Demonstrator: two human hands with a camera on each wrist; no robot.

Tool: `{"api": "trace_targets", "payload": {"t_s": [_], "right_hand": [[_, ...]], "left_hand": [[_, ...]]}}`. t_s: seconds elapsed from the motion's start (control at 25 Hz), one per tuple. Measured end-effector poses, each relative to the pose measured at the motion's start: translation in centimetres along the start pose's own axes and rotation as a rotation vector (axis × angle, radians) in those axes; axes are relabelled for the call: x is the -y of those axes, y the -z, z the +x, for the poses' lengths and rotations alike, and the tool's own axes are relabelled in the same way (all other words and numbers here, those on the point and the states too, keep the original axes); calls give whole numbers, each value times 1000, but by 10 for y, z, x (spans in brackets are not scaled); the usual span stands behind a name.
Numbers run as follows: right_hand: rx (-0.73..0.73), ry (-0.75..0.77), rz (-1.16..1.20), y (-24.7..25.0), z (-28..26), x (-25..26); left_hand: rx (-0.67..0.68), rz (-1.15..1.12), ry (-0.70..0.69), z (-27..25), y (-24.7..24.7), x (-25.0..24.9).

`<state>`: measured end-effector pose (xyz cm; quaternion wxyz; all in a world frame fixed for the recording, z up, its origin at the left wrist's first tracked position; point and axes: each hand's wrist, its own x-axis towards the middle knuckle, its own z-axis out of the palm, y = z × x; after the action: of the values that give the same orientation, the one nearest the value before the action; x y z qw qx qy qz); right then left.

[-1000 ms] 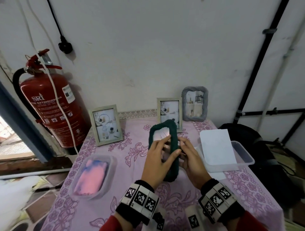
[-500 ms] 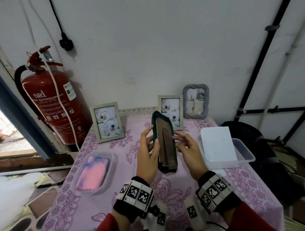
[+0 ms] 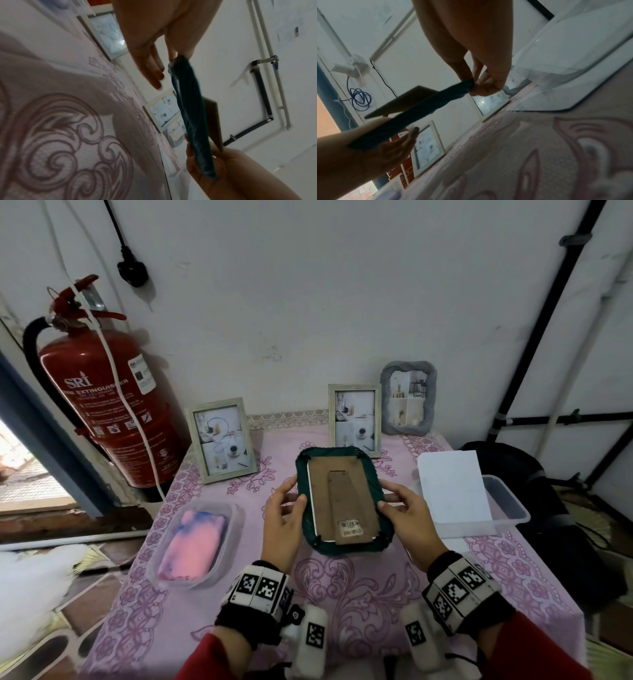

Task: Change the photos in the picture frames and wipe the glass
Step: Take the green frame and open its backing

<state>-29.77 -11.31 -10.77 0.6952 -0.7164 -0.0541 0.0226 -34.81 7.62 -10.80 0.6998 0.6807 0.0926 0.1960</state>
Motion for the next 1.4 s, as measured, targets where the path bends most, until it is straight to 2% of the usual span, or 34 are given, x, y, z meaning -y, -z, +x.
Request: {"api": "trace_targets", "payload": {"t_s": [0.2,0.56,0.84,1.04,1.28,1.4], "right_hand": [[47,-57,-107,10,-3,-14],[172,-227,-183,14,-1,-24],[218,-264,-277,16,-2,-28],[311,-257,-413,17,-3,-26],[455,-280,-527,22,0,-19],[486,-253,-579,26,-1,-19]], "left_hand": [[116,49,107,4,13,13],[169,74,235,-1,22,26],[254,57,316,-9,24,30],[263,133,332,-11,24,31],[451,274,285,-13,34,24],[453,331,307,-13,36,27]]}}
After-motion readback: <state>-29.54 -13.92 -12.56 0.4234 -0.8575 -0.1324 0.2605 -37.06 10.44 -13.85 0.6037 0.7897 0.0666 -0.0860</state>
